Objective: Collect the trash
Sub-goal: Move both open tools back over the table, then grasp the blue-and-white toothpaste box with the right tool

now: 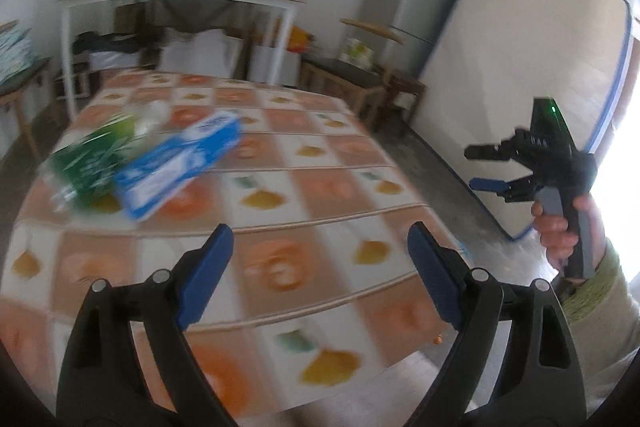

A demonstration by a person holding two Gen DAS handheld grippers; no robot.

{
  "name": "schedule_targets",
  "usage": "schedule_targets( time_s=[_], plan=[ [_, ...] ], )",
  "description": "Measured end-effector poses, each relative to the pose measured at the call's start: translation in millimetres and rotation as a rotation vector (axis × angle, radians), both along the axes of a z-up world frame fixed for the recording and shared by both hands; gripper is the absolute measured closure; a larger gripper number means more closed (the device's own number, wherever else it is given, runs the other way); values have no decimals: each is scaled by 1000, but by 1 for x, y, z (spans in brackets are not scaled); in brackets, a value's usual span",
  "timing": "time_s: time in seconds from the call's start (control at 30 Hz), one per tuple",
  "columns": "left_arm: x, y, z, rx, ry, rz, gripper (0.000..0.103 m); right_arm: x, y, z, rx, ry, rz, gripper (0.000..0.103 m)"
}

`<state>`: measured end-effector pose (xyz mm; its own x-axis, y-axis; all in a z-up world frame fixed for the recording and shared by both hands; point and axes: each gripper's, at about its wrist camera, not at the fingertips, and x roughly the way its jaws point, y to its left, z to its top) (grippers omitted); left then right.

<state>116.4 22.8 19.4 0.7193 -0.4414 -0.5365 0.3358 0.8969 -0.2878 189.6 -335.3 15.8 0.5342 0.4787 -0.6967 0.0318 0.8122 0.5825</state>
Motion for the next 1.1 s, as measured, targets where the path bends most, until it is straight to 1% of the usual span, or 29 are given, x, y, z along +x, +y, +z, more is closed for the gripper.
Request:
schedule_targets(
  time_s=[0.07, 0.13, 0.23, 0.33, 0.47, 0.63, 0.7, 0.8, 0.83, 0.87, 0.97, 1.03, 1.1],
  plan=[
    [-4, 19, -4, -9, -1, 42, 18, 15, 34, -1, -2, 32, 39, 19],
    [-7, 41, -9, -23, 2, 88, 18, 34, 79, -1, 6, 64, 91, 19],
    [-12, 70, -17, -46, 10, 148, 18, 53, 131, -5, 7, 100, 131, 19],
    [-15, 93, -22, -57, 14, 195, 18, 80, 178, -14, -4, 147, 134, 19],
    [-19, 121, -28, -62, 15, 252, 18, 116, 222, -31, -32, 209, 115, 19],
    [-18, 144, -34, -83, 26, 307, 18, 155, 262, -53, -76, 258, 89, 19],
    [-16, 153, -36, -86, 29, 326, 18, 169, 278, -62, -133, 276, 89, 19],
    [-14, 164, -34, -87, 22, 348, 18, 178, 291, -69, -183, 277, 65, 19],
    [-10, 169, -30, -82, 11, 353, 18, 180, 293, -69, -199, 264, 62, 19],
    [-8, 171, -27, -72, 0, 356, 17, 181, 294, -68, -214, 253, 61, 19],
    [16, 182, -8, 4, -51, 368, 12, 185, 299, -68, -260, 237, 70, 19],
    [48, 188, 1, 70, -38, 381, 12, 186, 302, -68, -296, 224, 80, 19],
    [74, 191, 7, 85, -36, 343, 13, 186, 303, -67, -338, 210, 102, 25]
  ],
)
